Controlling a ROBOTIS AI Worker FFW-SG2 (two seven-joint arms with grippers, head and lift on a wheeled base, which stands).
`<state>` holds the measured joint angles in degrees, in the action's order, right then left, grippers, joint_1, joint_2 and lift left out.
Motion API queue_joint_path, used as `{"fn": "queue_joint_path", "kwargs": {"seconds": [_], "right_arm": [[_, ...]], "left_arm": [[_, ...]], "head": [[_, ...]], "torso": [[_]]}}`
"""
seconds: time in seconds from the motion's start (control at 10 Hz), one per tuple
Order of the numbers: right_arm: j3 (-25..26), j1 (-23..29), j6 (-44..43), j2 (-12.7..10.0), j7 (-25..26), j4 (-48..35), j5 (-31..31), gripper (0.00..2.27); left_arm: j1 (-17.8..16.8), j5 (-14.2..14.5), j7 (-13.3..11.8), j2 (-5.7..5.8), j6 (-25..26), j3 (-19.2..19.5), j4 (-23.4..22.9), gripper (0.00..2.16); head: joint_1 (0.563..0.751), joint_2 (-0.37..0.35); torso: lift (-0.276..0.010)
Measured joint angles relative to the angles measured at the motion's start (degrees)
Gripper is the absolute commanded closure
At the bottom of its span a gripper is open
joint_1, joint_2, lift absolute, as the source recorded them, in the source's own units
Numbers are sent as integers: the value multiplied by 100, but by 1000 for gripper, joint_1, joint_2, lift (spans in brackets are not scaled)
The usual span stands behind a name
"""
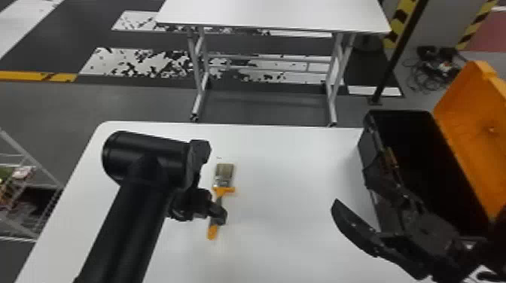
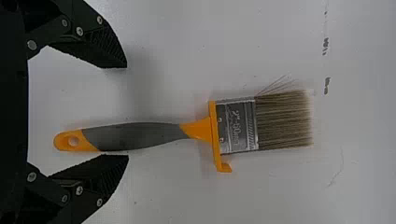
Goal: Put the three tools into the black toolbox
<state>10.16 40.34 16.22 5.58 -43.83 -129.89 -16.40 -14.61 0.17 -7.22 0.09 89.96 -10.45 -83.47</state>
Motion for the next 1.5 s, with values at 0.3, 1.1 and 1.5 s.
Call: {"fn": "queue_joint_path", "kwargs": {"seconds": [0.3,1.1,1.5], "right_arm": [[-34,-42,-9,0,11,17,17,80],[-257,-297,-8,-5,32,291,170,80],[-331,-489,150,-7,42,393,215,80]], "left_arm": [[-37,-70,79,0,0,-16,2,1973],[603,-104,607,-1,0,-177,-1629,2142],[1281,115,347,-1,0,-211,-3085,2142]], "head": [[695,13],[695,27],[695,-19]], "torso": [[-51],[-51],[-51]]}}
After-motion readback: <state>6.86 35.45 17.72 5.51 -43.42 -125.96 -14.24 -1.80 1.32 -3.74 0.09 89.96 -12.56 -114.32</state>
